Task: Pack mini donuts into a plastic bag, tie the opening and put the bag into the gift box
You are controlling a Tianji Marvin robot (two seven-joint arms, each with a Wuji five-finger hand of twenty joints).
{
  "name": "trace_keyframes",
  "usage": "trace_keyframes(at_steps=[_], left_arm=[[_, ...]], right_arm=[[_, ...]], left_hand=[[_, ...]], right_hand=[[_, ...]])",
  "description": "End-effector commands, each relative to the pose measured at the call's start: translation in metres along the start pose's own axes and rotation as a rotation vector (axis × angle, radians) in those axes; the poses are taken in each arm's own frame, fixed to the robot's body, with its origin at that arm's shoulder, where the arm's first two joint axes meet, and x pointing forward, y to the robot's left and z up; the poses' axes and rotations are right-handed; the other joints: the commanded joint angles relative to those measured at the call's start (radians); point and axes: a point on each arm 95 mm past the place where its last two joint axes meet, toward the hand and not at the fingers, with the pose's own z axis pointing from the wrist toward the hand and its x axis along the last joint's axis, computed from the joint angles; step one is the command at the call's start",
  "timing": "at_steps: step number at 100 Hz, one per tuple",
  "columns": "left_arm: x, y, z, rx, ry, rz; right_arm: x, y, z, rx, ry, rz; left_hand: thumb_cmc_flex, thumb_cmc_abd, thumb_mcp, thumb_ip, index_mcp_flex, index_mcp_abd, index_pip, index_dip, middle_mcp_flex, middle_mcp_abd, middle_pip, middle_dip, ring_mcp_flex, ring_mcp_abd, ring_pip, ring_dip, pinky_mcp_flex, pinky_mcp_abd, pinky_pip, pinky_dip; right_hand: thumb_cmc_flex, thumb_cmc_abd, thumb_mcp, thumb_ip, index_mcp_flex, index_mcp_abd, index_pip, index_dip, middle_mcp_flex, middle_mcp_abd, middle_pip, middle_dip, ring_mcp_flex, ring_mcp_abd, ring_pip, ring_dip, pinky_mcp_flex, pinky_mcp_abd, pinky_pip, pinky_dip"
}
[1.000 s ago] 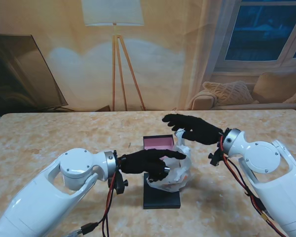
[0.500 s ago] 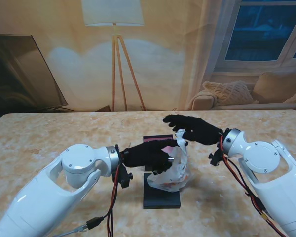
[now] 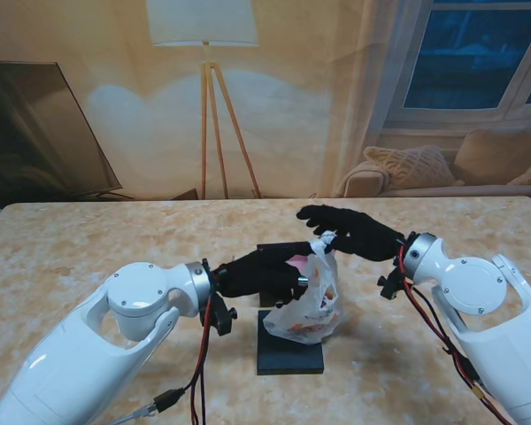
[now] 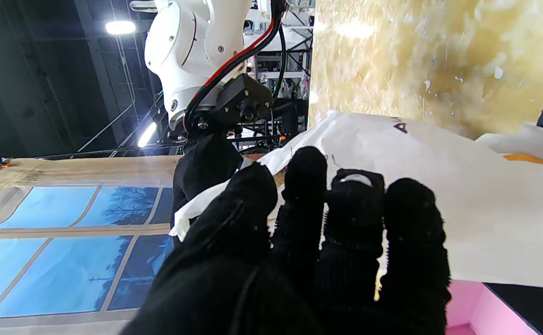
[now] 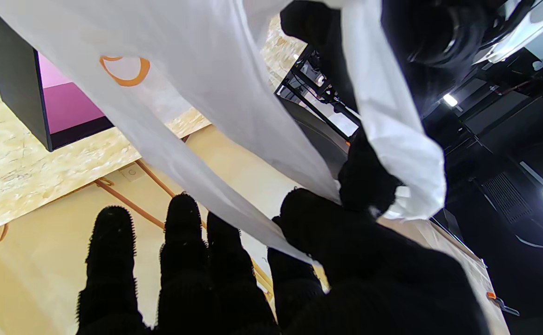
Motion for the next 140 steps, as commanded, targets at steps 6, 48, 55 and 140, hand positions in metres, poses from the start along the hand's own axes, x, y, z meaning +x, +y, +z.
trace_keyframes(at_steps=[6, 48, 55, 140], left_arm=[[0.000, 0.001, -0.001, 0.014, 0.013, 0.001], [-0.006, -0.003, -0.001, 0.114, 0.008, -0.015], [-0.008, -0.003, -0.002, 0.119, 0.002, -0.009], [-0.012, 0.001, -0.003, 0.122, -0.011, -0.013]], right_arm=[[0.003, -0.007, 0.000, 0.016, 0.013, -0.002], [0.005, -0.004, 0.000, 0.006, 0.030, -0.015], [0.006, -0.004, 0.001, 0.004, 0.030, -0.010], [0.002, -0.005, 0.004, -0.014, 0.006, -0.028]], left_hand=[[0.043, -0.034, 0.026, -0.022, -0.033, -0.046, -0.006, -0.006, -0.040, -0.013, -0.088, 0.028, -0.036, -0.014, -0.051, -0.010, -0.026, -0.008, -0.033, -0.016], [0.043, -0.035, 0.018, -0.022, -0.026, 0.004, 0.000, 0.008, -0.150, 0.005, -0.243, -0.034, -0.115, -0.008, -0.130, -0.014, -0.091, -0.007, -0.103, -0.023], [0.043, -0.025, 0.012, -0.021, -0.017, 0.024, 0.009, 0.019, -0.177, 0.006, -0.260, -0.070, -0.133, -0.005, -0.165, -0.025, -0.103, -0.007, -0.121, -0.025], [-0.014, -0.026, 0.059, -0.023, 0.112, 0.135, 0.103, 0.128, -0.221, 0.015, -0.239, -0.138, -0.157, -0.003, -0.206, -0.040, -0.119, -0.008, -0.148, -0.015]], right_hand=[[-0.010, 0.014, -0.007, -0.002, -0.003, 0.007, -0.019, -0.006, -0.011, -0.009, -0.003, -0.001, -0.011, -0.009, -0.014, -0.013, -0.008, 0.002, 0.002, -0.006], [-0.016, 0.035, -0.050, -0.009, -0.005, 0.006, -0.022, -0.003, -0.010, -0.011, -0.001, 0.001, -0.008, -0.010, -0.009, -0.010, -0.003, -0.002, 0.004, -0.004], [-0.010, 0.050, -0.087, -0.014, -0.007, 0.008, -0.024, -0.001, -0.009, -0.012, 0.001, 0.002, -0.007, -0.010, -0.007, -0.009, -0.003, -0.004, 0.004, -0.003], [0.063, 0.148, -0.345, -0.030, -0.009, 0.007, -0.026, 0.007, -0.004, -0.013, 0.004, 0.005, -0.005, -0.010, -0.004, -0.007, 0.001, -0.009, 0.002, 0.000]])
